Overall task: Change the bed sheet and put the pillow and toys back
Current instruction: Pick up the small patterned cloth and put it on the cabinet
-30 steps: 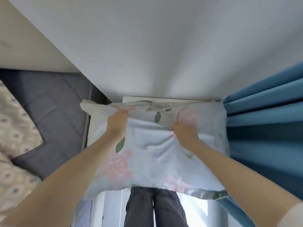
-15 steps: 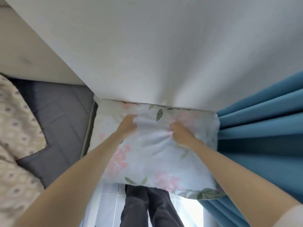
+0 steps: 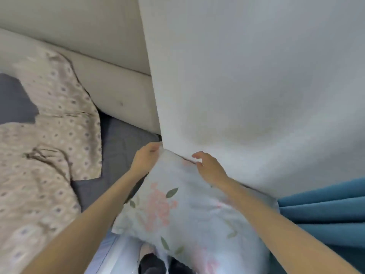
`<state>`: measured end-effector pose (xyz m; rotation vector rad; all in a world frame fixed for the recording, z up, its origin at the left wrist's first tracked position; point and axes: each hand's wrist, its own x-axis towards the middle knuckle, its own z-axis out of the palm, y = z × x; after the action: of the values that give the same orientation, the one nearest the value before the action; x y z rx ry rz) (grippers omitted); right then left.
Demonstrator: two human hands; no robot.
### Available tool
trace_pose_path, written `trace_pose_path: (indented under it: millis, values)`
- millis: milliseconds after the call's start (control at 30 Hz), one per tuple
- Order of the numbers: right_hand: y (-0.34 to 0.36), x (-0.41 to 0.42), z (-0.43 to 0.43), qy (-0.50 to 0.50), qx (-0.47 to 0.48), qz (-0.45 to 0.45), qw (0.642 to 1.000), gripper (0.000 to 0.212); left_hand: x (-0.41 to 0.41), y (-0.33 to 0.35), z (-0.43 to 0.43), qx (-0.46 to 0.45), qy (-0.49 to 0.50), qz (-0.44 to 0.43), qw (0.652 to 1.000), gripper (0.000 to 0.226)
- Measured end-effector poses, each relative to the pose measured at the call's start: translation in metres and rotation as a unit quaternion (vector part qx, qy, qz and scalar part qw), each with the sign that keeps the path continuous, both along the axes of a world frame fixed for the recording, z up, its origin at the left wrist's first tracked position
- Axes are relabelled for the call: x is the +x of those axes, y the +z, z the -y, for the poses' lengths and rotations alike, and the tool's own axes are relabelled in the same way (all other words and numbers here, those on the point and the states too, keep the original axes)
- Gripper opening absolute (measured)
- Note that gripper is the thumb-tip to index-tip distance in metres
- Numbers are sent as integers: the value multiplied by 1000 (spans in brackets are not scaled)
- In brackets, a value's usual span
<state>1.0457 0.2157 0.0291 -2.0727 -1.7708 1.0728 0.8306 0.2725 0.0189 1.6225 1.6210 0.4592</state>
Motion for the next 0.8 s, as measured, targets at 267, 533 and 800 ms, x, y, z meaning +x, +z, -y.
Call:
trace_pose_path:
  millis: [267,533,800]
  values:
    - [27,-119,-43,134,37,-41,990,38,-131,44,14,20,143,36,989,34]
    - [23,-281,-88,208,1,-84,975,35,-287,62,38,5,265,57,963,35]
    - [15,-409,-134,152,-34,-98,983,37,-407,71,9,8,304,63,951,38]
